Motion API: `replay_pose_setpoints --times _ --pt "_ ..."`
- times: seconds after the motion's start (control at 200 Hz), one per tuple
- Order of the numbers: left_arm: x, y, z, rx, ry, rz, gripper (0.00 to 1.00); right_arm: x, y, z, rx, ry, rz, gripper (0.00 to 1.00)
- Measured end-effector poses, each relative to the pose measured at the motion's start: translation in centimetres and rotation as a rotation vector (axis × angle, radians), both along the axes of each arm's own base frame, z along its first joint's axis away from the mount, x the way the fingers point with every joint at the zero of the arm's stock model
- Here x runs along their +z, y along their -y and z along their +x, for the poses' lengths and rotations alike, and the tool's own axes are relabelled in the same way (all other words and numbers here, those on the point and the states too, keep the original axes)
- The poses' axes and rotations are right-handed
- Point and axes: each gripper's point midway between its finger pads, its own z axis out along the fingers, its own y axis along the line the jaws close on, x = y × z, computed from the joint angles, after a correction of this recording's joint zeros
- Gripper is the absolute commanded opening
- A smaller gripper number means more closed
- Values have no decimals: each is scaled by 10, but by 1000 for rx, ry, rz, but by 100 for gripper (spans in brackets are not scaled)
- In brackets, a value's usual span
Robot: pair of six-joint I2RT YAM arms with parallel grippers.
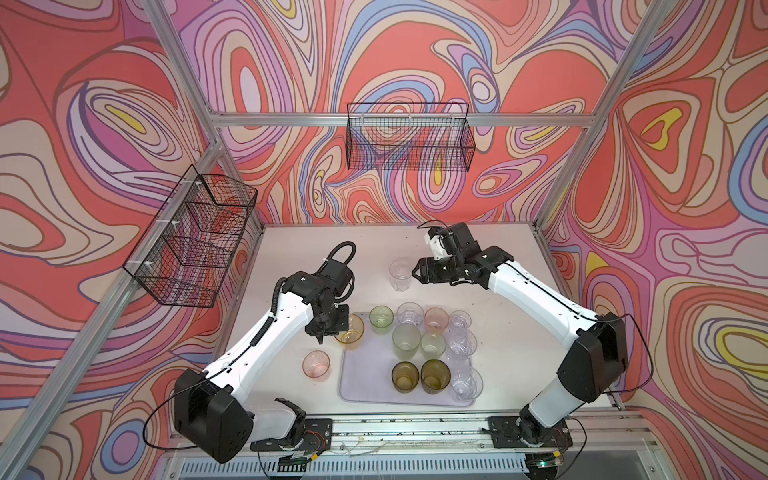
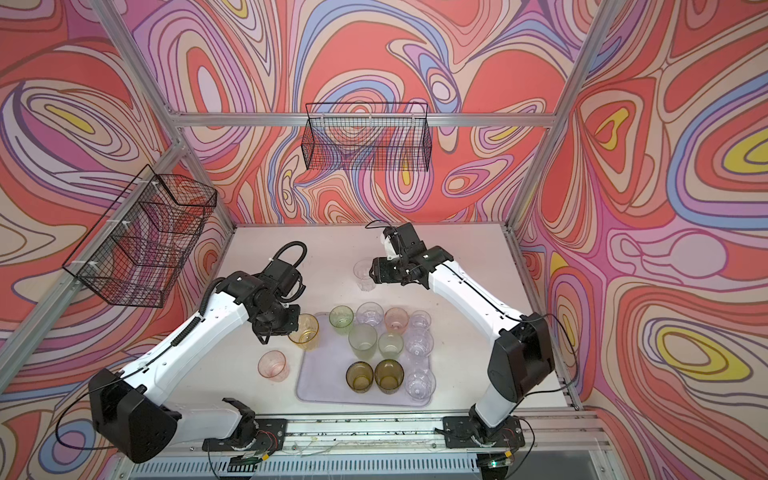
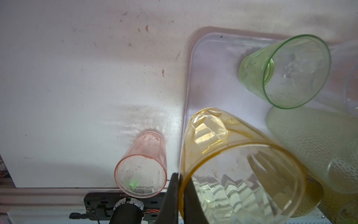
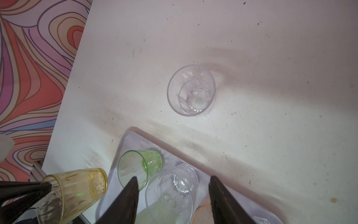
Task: Place the glasses into the tray
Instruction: Place the glass on the tray.
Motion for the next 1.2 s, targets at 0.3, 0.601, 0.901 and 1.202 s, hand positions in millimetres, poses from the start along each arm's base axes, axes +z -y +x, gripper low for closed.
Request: replay_pose_setpoints --times 0.3,0.601,0.901,1.202 --pt "-13 8 -18 -9 -23 0 0 0 0 0 -1 0 -1 60" --pt "-18 24 -18 0 1 -28 0 0 2 -1 -4 -6 -9 60" --pt "-25 41 -18 -22 9 -41 0 1 1 0 -4 -3 -7 60" --pt "-35 52 -17 -26 5 -43 0 1 1 0 -4 -3 -7 60"
